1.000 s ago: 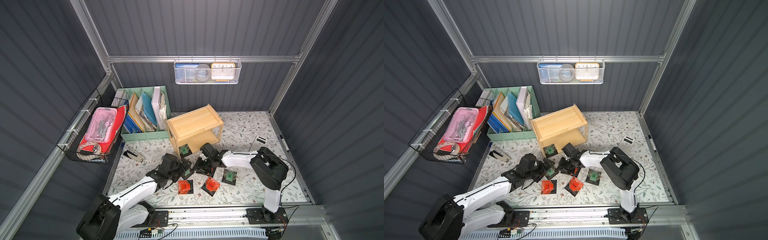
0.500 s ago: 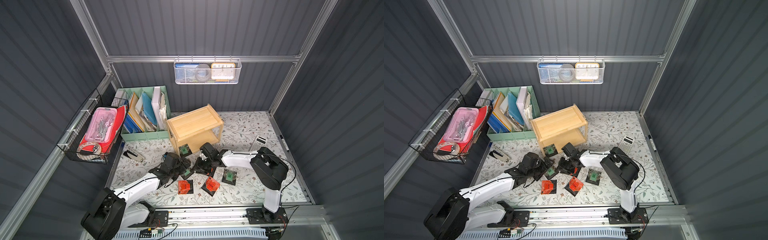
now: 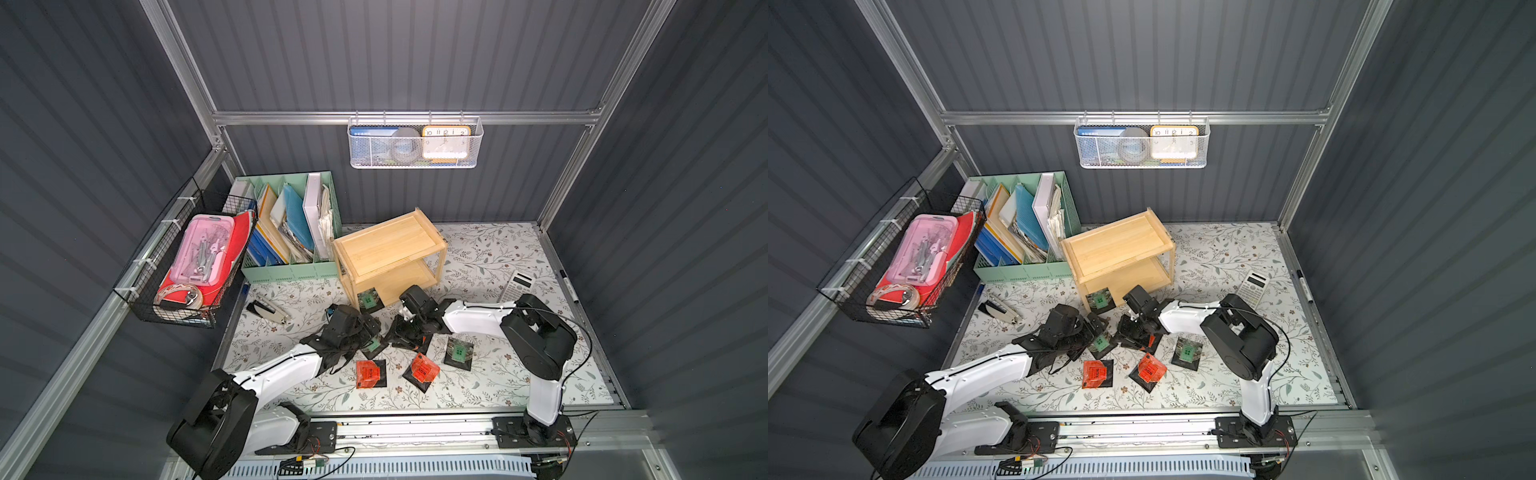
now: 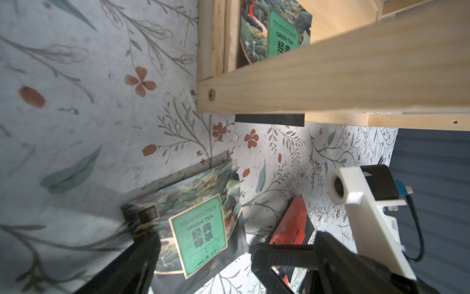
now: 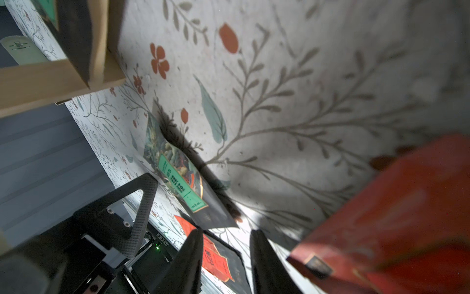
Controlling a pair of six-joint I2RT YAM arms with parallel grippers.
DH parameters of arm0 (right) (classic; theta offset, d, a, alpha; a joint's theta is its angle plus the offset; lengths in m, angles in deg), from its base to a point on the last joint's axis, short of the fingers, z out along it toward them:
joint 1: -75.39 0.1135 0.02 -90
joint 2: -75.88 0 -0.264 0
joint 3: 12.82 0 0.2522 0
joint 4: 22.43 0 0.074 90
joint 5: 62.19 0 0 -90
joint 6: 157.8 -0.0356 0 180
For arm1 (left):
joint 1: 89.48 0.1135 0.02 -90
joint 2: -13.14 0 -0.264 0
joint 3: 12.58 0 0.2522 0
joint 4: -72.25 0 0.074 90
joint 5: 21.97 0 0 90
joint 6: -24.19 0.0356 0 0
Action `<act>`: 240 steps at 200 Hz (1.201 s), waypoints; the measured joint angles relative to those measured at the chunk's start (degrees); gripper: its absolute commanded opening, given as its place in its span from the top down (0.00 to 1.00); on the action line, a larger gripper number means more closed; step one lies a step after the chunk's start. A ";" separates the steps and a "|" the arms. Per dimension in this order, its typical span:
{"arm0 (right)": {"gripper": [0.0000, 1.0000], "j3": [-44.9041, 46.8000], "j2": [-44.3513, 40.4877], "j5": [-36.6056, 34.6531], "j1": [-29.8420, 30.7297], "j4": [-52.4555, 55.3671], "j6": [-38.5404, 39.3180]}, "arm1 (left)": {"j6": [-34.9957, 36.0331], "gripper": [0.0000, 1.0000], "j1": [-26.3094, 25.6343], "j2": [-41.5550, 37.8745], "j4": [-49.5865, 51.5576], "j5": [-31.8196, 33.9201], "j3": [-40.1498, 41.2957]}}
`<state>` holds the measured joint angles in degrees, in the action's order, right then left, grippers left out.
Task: Place the tea bags on the shelf by color
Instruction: Pick up the tea bag from the center of the board.
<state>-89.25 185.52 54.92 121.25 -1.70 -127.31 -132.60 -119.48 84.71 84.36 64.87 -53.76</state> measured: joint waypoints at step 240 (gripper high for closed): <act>0.66 -0.15 1.38 1.88 0.00 -3.06 -1.53 | 0.74 0.00 0.44 2.95 -3.02 -0.02 0.13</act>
<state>-89.41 186.90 56.80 121.25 -4.76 -128.84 -131.85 -119.04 87.66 81.34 64.85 -53.63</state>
